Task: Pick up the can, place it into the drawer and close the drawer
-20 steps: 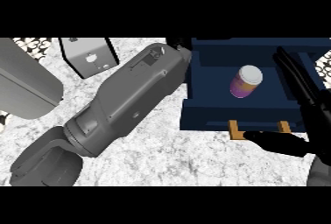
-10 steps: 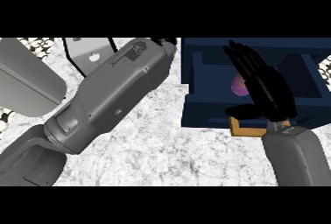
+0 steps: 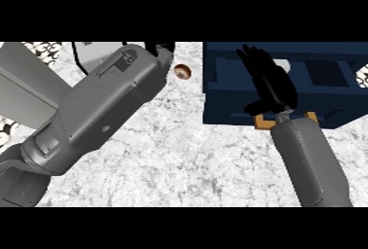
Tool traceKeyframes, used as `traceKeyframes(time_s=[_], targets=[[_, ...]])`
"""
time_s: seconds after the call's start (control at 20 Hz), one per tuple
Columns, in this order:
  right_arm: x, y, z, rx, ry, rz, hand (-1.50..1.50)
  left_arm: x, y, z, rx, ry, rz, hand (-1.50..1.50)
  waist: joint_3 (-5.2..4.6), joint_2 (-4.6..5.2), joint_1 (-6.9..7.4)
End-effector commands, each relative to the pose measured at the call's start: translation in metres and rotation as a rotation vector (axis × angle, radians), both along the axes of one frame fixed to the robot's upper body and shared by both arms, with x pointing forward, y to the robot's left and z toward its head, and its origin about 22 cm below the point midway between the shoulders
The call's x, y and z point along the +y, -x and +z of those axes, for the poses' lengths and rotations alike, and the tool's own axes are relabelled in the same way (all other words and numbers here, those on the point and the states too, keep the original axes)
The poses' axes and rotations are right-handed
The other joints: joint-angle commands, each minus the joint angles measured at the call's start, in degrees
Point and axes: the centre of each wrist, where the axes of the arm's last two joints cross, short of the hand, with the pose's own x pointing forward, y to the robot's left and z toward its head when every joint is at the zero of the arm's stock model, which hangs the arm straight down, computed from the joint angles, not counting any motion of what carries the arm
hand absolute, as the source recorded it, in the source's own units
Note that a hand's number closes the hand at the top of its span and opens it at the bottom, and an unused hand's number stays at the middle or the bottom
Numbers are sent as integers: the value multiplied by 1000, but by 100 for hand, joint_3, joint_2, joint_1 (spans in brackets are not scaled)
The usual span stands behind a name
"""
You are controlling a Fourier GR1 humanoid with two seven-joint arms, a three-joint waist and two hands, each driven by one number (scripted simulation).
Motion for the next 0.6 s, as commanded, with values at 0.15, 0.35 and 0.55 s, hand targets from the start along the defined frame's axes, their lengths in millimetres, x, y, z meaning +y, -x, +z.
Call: traceKeyframes(time_s=[0.15, 0.35, 0.55], targets=[[5, -18, -44, -25, 80, -64, -150, 25, 0, 2, -9, -16, 18, -150, 3, 31, -51], [-3, -31, -49, -51, 98, -110, -150, 21, 10, 2, -18, -15, -2, -150, 10, 76, 139], [7, -42, -42, -94, 79, -121, -150, 49, 9, 6, 5, 12, 4, -150, 7, 67, 156]])
